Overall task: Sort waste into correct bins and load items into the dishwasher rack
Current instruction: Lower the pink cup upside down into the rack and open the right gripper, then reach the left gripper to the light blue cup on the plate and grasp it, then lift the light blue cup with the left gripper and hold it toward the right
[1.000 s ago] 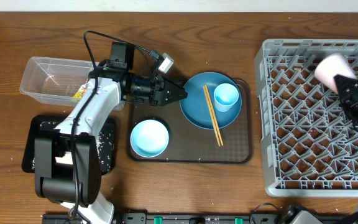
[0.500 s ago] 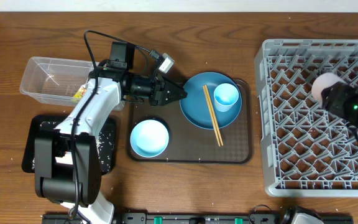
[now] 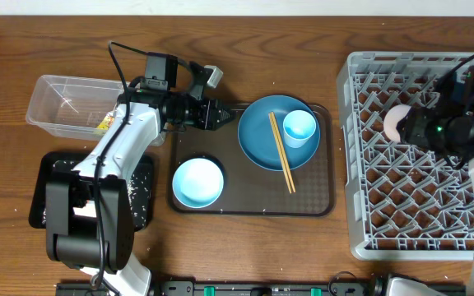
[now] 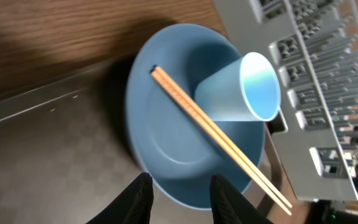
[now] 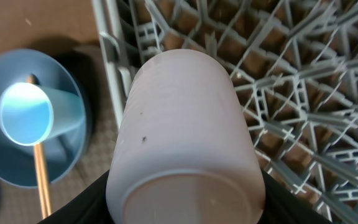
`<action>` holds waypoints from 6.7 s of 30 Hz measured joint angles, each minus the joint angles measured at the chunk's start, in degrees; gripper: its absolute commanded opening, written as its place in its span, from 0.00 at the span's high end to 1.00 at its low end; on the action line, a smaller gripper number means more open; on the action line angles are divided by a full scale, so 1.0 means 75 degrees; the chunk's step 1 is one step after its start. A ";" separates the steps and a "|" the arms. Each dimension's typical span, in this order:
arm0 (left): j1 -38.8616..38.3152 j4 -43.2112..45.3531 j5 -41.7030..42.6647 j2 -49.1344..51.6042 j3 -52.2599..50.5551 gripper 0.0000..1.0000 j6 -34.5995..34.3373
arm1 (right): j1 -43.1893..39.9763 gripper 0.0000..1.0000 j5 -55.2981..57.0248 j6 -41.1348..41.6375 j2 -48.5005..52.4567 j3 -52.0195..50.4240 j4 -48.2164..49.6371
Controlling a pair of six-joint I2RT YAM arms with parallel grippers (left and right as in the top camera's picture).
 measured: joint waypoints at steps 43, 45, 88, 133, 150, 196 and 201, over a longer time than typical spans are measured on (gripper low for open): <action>-0.0003 -0.0003 -0.0286 0.0000 0.0000 0.66 -0.0233 | 0.0472 0.67 0.0160 -0.1282 0.1609 -0.0093 0.0082; -0.0003 -0.0003 -0.0286 0.0000 0.0000 0.66 -0.0233 | 0.0472 0.50 0.0204 -0.1282 0.1609 -0.0093 0.0079; -0.1297 0.0734 0.0160 0.0000 0.0000 0.52 -0.0271 | 0.0478 0.01 -0.1766 -0.1355 0.1609 -0.0102 -0.0032; -0.3908 0.2180 -0.5601 0.0790 0.0000 0.64 -0.3168 | 0.0478 0.01 -0.1786 -0.1355 0.1609 -0.0102 -0.0029; -0.3794 0.1941 -0.5607 0.0761 0.0003 0.94 -0.3217 | 0.0478 0.01 -0.1789 -0.1355 0.1609 -0.0102 -0.0029; -0.0452 0.2570 0.5374 0.1204 -0.0061 0.94 -0.0012 | 0.0478 0.01 -0.1786 -0.1355 0.1609 -0.0108 -0.0029; -0.0600 0.2567 0.5225 0.1204 -0.0061 0.93 -0.0032 | 0.0478 0.01 -0.1816 -0.1329 0.1609 -0.0111 -0.0032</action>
